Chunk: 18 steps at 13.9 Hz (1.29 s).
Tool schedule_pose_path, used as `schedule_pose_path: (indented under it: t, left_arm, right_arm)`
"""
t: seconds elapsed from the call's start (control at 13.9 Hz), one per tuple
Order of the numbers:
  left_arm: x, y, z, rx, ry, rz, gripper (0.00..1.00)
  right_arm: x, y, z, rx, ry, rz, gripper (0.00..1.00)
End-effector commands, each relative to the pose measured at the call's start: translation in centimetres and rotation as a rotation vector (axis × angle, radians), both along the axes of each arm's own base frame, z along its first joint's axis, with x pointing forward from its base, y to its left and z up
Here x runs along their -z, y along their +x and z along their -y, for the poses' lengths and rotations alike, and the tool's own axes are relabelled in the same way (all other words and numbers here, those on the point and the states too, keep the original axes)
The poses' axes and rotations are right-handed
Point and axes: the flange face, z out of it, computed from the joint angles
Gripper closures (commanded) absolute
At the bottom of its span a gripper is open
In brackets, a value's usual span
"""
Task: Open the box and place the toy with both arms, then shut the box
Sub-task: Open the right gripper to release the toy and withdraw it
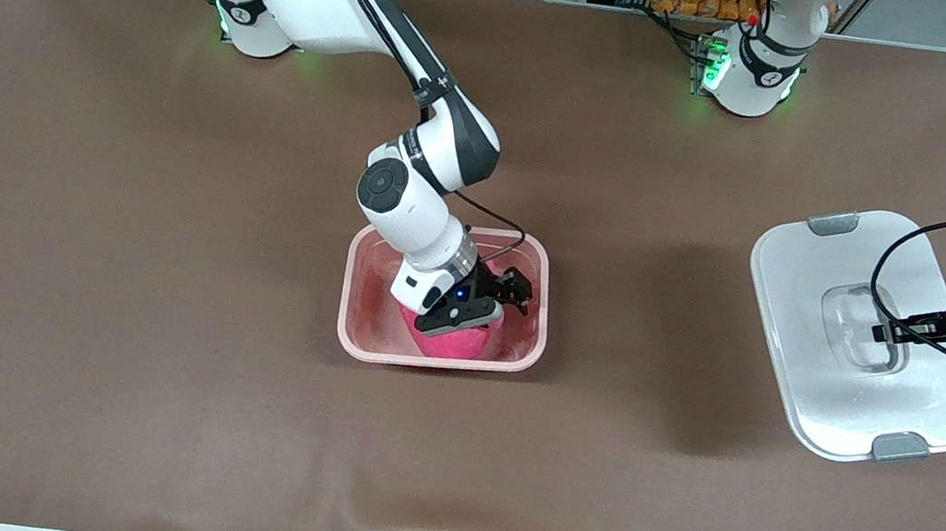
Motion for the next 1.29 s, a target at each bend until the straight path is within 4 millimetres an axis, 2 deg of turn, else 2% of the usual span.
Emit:
schedule_pose_path:
  t: [0.0, 0.22, 0.43, 0.65, 0.79, 0.93, 1.0, 1.22]
  left_arm:
    - [-0.9, -0.2, -0.1, 0.013, -0.020, 0.014, 1.00]
    - [-0.8, -0.2, -0.2, 0.016, -0.021, 0.014, 1.00]
    - [-0.8, -0.2, -0.2, 0.015, -0.021, 0.013, 1.00]
    - [-0.8, -0.2, -0.1, 0.016, -0.021, 0.013, 1.00]
    - [-0.8, -0.2, -0.1, 0.016, -0.021, 0.013, 1.00]
    - [-0.9, -0.2, 0.0, 0.016, -0.020, 0.016, 1.00]
    - [-1.0, -0.2, 0.1, 0.014, -0.019, 0.017, 1.00]
    - [-1.5, -0.2, 0.7, 0.013, -0.019, 0.022, 1.00]
  right_arm:
    - [-0.4, -0.2, -1.8, 0.039, 0.054, -0.010, 0.00]
    - [0.1, -1.8, -3.9, 0.076, 0.093, -0.007, 0.00]
    - [-0.1, -2.8, -5.1, 0.077, 0.100, -0.016, 0.00]
    - [-0.1, -3.3, -5.5, 0.082, 0.106, -0.026, 0.00]
    - [-0.9, -3.1, -5.6, 0.087, 0.116, -0.021, 0.00]
    - [-3.8, -2.8, -5.4, 0.085, 0.138, -0.002, 0.00]
    - [-6.8, -2.2, -4.4, 0.094, 0.155, 0.020, 0.00]
    - [-13.1, 0.2, 0.4, 0.117, 0.159, -0.009, 0.00]
